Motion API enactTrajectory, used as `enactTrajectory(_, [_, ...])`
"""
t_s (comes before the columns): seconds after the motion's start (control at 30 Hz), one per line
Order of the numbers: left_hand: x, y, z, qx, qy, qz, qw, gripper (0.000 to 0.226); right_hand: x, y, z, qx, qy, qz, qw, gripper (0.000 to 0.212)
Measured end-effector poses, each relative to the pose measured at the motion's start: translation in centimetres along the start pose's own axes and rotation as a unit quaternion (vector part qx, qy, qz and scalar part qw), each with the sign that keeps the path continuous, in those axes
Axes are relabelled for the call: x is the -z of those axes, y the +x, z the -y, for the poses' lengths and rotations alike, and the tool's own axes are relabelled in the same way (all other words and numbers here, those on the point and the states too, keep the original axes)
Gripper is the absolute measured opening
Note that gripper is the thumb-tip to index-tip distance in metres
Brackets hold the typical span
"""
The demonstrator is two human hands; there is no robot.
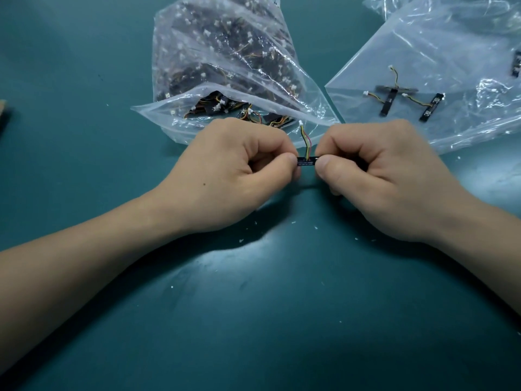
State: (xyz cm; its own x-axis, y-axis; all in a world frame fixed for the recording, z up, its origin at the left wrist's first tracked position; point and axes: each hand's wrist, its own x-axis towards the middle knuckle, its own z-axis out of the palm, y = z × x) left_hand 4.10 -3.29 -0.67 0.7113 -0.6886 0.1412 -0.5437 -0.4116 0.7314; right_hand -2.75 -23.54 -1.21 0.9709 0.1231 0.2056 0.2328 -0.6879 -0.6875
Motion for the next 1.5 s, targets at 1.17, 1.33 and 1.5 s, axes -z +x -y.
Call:
enactTrajectory(1.17, [-0.07, 0.0, 0.31, -0.016, 0.005, 0.009, 1.0, 0.016, 0.26, -0.29, -0.59, 0.024, 0.037, 0.045, 0.998, 0.017])
enactTrajectory(1.33, [-0.12, 0.09, 0.43, -0.004, 0.012, -0.013, 1.0, 0.017, 0.29, -0.31, -0.81, 0.018, -0.007, 0.05, 0.999, 0.023])
enactTrajectory(1.5, [0.02, 0.15, 0.53, 0.0, -0.007, -0.018, 1.0, 0.014, 0.31, -0.22, -0.68, 0.014, -0.006, 0.046, 0.999, 0.02])
